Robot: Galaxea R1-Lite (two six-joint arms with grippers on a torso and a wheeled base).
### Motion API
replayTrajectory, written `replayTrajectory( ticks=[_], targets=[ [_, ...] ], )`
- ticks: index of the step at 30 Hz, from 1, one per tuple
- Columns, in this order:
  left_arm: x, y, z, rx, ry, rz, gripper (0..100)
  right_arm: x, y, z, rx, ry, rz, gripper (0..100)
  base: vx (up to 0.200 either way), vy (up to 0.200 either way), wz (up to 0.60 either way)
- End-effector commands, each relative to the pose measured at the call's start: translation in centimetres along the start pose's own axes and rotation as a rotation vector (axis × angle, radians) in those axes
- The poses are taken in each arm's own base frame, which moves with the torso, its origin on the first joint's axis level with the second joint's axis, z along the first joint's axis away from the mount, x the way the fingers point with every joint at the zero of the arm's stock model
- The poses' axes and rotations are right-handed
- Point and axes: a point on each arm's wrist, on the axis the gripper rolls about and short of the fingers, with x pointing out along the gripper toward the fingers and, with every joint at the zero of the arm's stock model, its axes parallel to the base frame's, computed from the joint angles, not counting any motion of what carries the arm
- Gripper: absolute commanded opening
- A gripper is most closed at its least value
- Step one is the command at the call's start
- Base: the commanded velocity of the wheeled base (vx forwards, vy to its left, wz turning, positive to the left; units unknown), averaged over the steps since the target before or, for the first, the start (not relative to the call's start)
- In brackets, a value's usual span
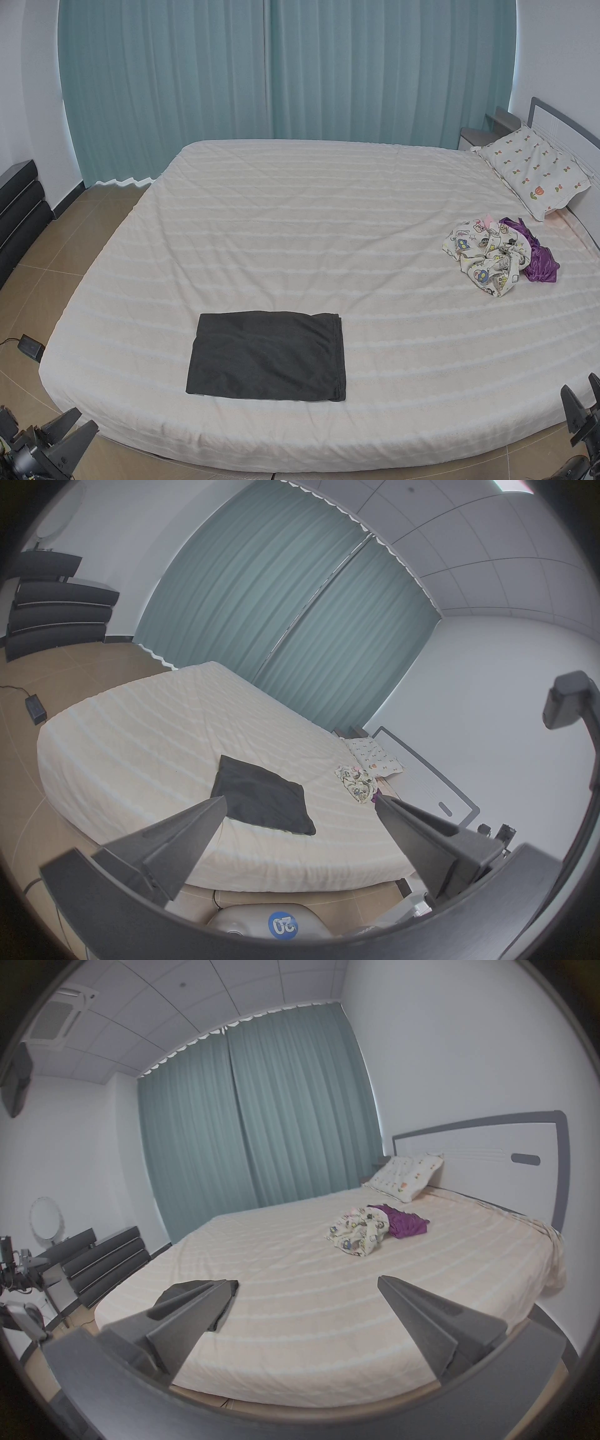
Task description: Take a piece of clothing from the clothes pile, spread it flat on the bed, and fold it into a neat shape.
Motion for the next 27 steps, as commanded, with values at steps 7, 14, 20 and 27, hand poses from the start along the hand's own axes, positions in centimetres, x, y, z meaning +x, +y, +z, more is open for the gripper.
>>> replayTrajectory(
  ticks=[7,14,20,27],
  targets=[
    [-2.8,0.3,-2.5,0.187,-0.217,0.040,100,-2.1,-0.1,-2.0,-0.152,-0.140,0.027,100,0.000,0.000,0.00],
    [-2.7,1.3,-2.7,0.472,-0.295,0.345,100,-2.1,-0.1,-1.9,-0.162,-0.144,0.013,100,0.000,0.000,0.00],
    [-2.9,1.6,-2.5,0.577,-0.323,0.518,100,-2.1,0.0,-1.7,-0.236,-0.167,0.017,100,0.000,0.000,0.00],
    [-2.8,1.5,-2.5,0.662,-0.291,0.490,100,-2.1,0.0,-2.0,-0.272,-0.134,0.045,100,0.000,0.000,0.00]
  ],
)
